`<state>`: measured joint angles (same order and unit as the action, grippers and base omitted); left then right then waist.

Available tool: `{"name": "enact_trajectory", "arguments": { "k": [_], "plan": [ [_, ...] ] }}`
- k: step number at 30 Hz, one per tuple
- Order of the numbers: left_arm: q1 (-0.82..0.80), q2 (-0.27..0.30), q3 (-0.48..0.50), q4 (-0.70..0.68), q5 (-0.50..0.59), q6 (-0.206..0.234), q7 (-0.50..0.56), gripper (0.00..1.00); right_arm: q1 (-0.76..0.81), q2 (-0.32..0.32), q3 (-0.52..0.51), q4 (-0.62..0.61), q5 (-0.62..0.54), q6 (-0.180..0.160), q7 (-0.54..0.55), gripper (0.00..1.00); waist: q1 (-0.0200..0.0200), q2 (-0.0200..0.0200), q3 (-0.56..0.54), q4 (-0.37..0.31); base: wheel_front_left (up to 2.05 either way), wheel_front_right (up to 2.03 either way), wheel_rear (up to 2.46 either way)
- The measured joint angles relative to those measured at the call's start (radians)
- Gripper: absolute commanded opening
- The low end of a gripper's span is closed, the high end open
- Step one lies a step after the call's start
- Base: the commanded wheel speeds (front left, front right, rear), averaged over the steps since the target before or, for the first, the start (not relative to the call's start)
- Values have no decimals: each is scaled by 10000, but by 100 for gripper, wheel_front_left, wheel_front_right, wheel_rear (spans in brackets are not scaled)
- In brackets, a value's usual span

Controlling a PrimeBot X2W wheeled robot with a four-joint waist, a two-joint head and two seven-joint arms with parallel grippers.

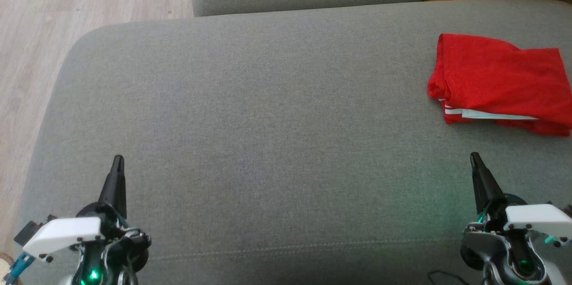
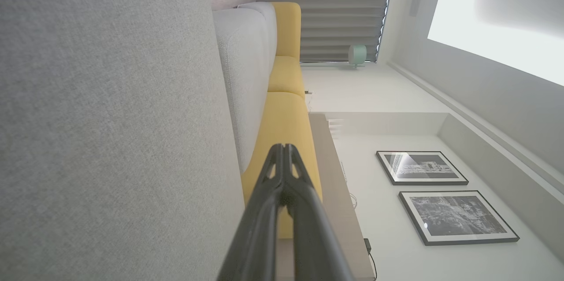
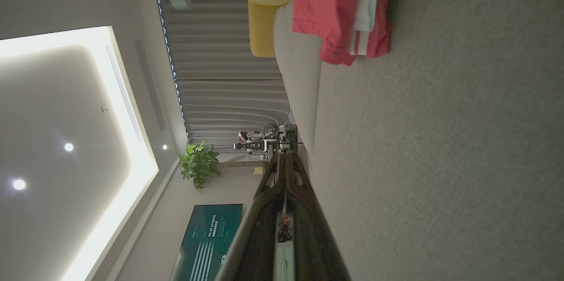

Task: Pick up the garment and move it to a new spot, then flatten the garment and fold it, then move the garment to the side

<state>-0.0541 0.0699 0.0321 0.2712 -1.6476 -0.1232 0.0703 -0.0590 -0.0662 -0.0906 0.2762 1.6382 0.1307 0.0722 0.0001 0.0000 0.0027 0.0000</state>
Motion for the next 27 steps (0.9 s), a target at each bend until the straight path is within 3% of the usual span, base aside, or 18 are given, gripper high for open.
{"name": "enact_trajectory", "arguments": {
  "k": [27],
  "plan": [
    [-1,-58,119,0,10,0,88,0,0,2,-77,2,-4,0,73,0,0,0,-2,0,0,0,0]
  ]
}}
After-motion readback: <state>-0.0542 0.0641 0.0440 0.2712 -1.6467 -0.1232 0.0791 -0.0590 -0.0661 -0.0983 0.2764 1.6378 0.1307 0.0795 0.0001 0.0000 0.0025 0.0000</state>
